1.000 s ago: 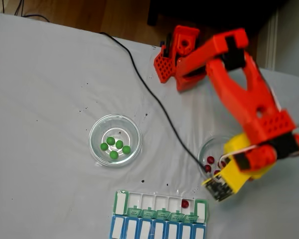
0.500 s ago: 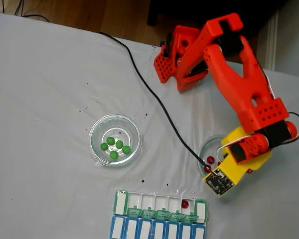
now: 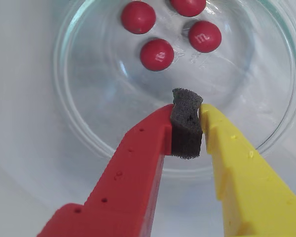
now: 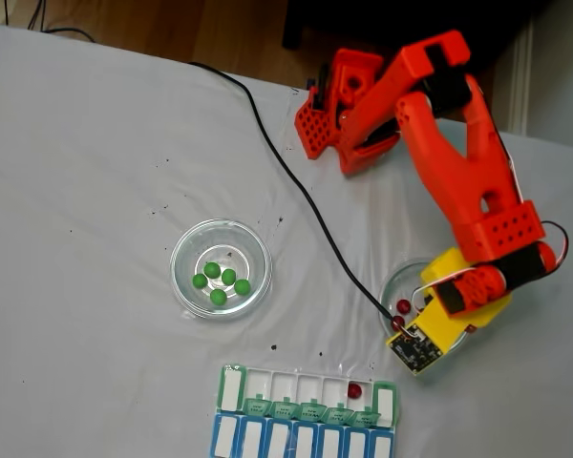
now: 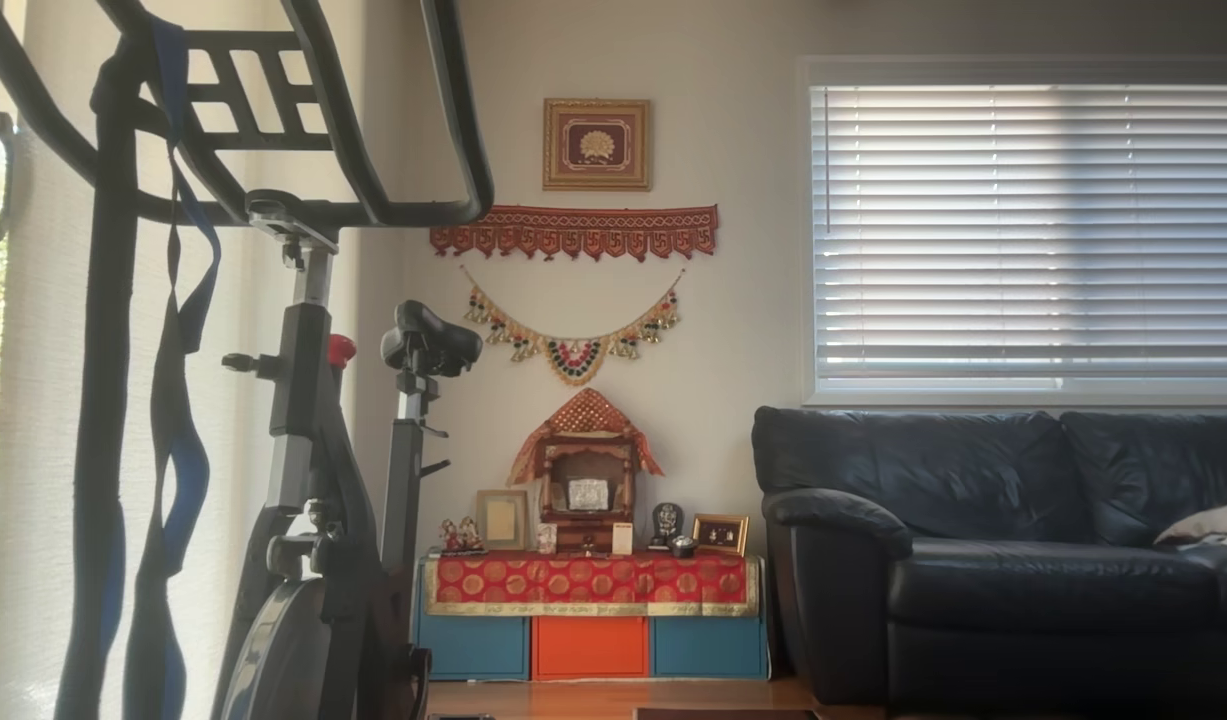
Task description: Sort medicines into box.
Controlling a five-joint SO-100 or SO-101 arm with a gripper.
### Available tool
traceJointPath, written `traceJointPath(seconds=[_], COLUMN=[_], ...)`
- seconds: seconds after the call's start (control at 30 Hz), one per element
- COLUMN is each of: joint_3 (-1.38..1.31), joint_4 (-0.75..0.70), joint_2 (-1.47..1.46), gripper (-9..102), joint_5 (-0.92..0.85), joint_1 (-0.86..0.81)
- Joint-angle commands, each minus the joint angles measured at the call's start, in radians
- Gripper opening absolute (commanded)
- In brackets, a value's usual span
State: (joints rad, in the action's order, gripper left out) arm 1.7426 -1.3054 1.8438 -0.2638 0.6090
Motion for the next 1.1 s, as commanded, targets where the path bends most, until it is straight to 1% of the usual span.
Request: traceJointPath(seconds=[0.0, 0.17, 0.73, 1.07], joint_3=[-0.054, -0.063, -0.123, -0.193], joint_4=[0.018, 0.040, 0.040, 0.037], joint_2=[0.000, -0.035, -0.075, -0.146], gripper=[1, 2, 17, 21], joint_5=[0.015, 0.012, 0.012, 0.032], joint_1=[0.012, 0.000, -0.029, -0.037])
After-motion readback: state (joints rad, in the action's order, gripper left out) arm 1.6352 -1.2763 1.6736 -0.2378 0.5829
